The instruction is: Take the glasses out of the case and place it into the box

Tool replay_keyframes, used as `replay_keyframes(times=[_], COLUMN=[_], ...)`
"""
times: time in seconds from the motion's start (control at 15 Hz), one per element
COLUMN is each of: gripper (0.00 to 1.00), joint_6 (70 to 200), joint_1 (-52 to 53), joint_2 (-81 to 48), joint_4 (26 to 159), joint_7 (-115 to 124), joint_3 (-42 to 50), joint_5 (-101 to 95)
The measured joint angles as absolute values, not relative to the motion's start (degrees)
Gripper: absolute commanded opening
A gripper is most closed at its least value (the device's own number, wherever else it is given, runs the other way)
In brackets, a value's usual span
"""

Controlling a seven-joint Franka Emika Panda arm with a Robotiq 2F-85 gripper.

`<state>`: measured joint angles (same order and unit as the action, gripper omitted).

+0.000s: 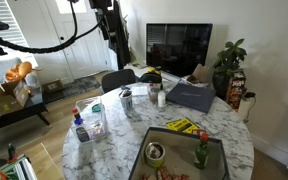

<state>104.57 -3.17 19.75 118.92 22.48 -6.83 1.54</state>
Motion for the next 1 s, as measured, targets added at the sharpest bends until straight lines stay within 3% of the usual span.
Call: replay_keyframes(times=[0.27, 1.0], gripper=[1.00, 1.00], joint_6=[103.83, 102.91], joint_1=[-3.60, -3.58], joint_2=[17.72, -1.62], joint_4=[116.87, 94.30], joint_7=[33.35, 59.22], joint_3=[-6.75, -5.63], joint_5=[2.32, 1.55])
